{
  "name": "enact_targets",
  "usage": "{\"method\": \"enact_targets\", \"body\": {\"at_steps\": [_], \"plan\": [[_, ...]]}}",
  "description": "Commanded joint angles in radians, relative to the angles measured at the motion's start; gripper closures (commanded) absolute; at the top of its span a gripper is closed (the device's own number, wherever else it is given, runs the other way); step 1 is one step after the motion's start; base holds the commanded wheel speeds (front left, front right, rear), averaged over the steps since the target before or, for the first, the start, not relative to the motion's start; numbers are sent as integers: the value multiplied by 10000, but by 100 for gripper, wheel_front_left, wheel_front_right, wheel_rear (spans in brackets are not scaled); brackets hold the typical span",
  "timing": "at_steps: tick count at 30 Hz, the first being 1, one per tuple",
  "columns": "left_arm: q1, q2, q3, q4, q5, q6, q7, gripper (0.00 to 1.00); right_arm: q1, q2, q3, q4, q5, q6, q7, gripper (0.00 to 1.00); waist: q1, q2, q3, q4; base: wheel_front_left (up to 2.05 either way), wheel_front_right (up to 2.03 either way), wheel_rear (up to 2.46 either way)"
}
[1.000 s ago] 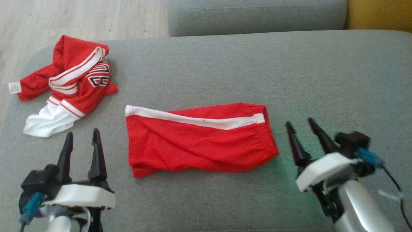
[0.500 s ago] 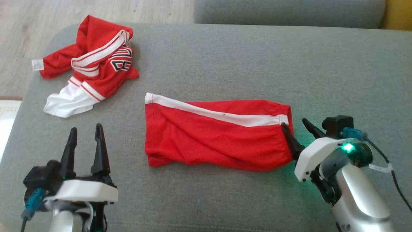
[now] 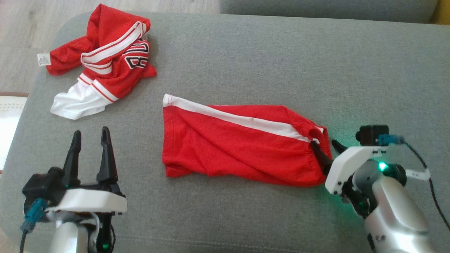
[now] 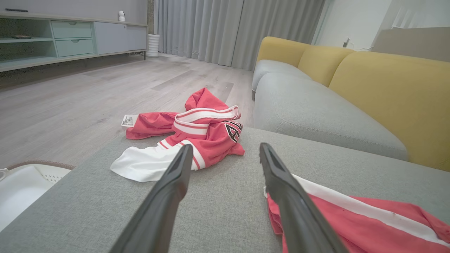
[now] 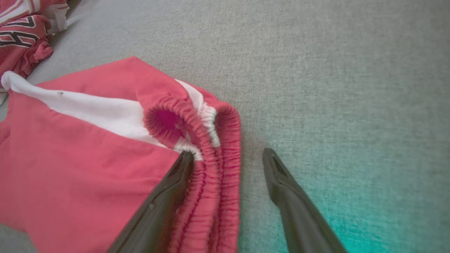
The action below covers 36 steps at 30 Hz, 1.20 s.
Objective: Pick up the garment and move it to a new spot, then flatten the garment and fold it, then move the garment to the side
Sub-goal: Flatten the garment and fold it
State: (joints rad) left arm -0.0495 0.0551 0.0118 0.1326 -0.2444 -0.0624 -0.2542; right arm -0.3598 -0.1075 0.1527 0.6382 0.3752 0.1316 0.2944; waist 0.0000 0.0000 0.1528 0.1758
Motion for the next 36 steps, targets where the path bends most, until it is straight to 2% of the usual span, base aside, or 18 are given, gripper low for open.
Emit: {"method": "enact_targets", "body": {"at_steps": [1, 3, 4, 5, 6, 7, 13, 16, 24, 27, 29, 36], "plan": [[-441, 30, 355, -290, 96, -66, -76, 0, -69, 90, 227, 96, 133, -9, 264, 0, 0, 0, 14, 19, 0, 0, 0], [-468, 17, 376, -269, 129, -106, -76, 0, -123, 76, 360, 228, 379, -9, 648, 0, 0, 0, 27, 56, 0, 0, 0], [-478, 11, 384, -258, 143, -124, -76, 0, -151, 56, 390, 270, 508, -9, 776, 15, 0, 0, 27, 71, 0, 0, 0], [-487, 5, 393, -245, 154, -140, -76, 0, -179, 34, 404, 317, 628, -9, 886, 52, 0, 0, 22, 85, 0, 0, 0], [-493, 0, 404, -231, 166, -153, -76, 0, -213, 8, 434, 354, 709, -9, 967, 81, 0, 0, 12, 97, 0, 0, 0], [-497, -5, 417, -218, 178, -163, -76, 0, -255, -8, 468, 376, 775, -9, 1014, 100, 0, 0, -3, 105, 0, 0, 0], [-406, -25, 516, -153, 238, -194, -76, 0, -569, 20, 494, 107, 1509, -9, 772, 100, 0, 0, -234, -29, 0, 0, 0], [-345, -31, 575, -166, 262, -203, -76, 0, -770, -170, 595, -275, 2178, -9, 1096, 100, 0, 0, -370, -229, 0, 0, 0], [-283, -39, 681, -118, 256, -265, -76, 0, -1136, -2138, 215, -1242, 3024, -9, 2291, 100, 0, 0, -533, -832, 0, 0, 0], [-314, -41, 693, -68, 241, -297, -76, 0, -1249, -2458, -102, -1403, 3371, -9, 2744, 100, 0, 0, -536, -989, 0, 0, 0], [-349, -43, 676, -21, 235, -320, -76, 0, -1334, -2384, -334, -1505, 3844, -9, 3077, 100, 0, 0, -540, -1049, 0, 0, 0], [-403, -45, 609, 150, 215, -373, -76, 0, -1683, -1201, -1124, -1711, 5969, -9, 4372, 100, 0, 0, -635, -1035, 0, 0, 0]]}}
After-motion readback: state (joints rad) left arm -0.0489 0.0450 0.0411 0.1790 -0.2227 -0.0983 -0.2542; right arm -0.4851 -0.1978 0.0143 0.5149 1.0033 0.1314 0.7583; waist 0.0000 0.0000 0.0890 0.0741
